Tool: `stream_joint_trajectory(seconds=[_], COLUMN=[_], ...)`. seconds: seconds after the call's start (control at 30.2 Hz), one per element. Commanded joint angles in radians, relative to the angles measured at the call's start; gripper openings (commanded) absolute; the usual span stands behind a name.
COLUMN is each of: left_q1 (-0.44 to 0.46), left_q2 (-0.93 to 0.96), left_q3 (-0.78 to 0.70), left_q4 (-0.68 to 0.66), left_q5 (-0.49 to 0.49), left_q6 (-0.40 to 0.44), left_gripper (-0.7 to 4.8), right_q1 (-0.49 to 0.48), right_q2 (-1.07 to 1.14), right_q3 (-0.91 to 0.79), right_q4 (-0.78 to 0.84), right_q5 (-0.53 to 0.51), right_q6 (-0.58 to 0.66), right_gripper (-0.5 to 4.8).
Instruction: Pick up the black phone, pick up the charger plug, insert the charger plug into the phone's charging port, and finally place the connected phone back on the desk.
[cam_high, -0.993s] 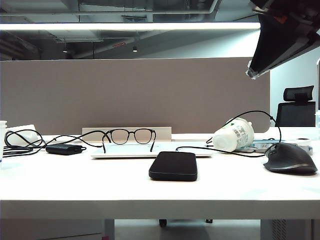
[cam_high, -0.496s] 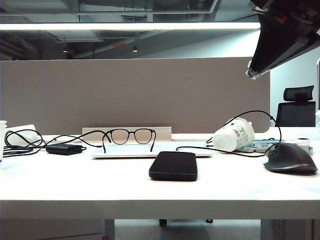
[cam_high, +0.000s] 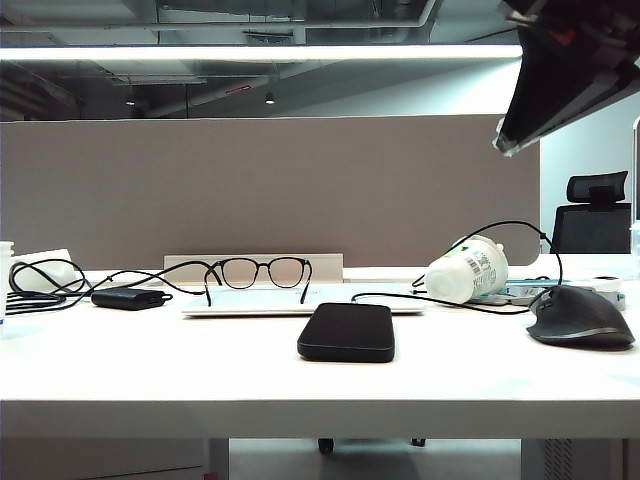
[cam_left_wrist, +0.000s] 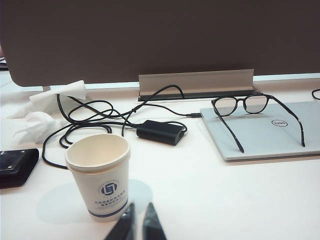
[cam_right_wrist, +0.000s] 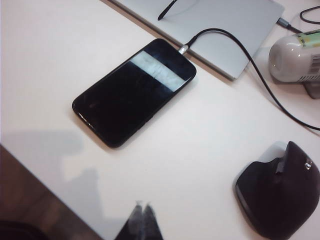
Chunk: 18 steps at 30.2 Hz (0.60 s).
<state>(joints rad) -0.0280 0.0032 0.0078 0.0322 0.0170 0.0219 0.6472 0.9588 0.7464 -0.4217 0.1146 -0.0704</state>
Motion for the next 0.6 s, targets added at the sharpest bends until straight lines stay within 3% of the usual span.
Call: stream_joint_trajectory(seconds=[0.03,0.36,0.6], left_q1=[0.002,0.002,0.002], left_q2=[0.0,0.0,0.0], left_q3=[-0.001,-0.001,0.0], left_q4=[0.006,0.006,0.006], left_q5=[0.006,0.006,0.006], left_q6=[-0.003,-0.003,-0.003], left_gripper=[0.28,0.28,0.28], right_q1=[-0.047,-0.212,-0.359], right_q2=[-0.059,-0.335,-0.634], right_q3=[-0.041,-0.324,-0.529], right_q4=[0.069,0.439,0.478], right_q5=[0.033,0.041,0.041], right_q6=[0.003,-0.01,-0.009], right_gripper=[-0.01,-0.01,-0.01])
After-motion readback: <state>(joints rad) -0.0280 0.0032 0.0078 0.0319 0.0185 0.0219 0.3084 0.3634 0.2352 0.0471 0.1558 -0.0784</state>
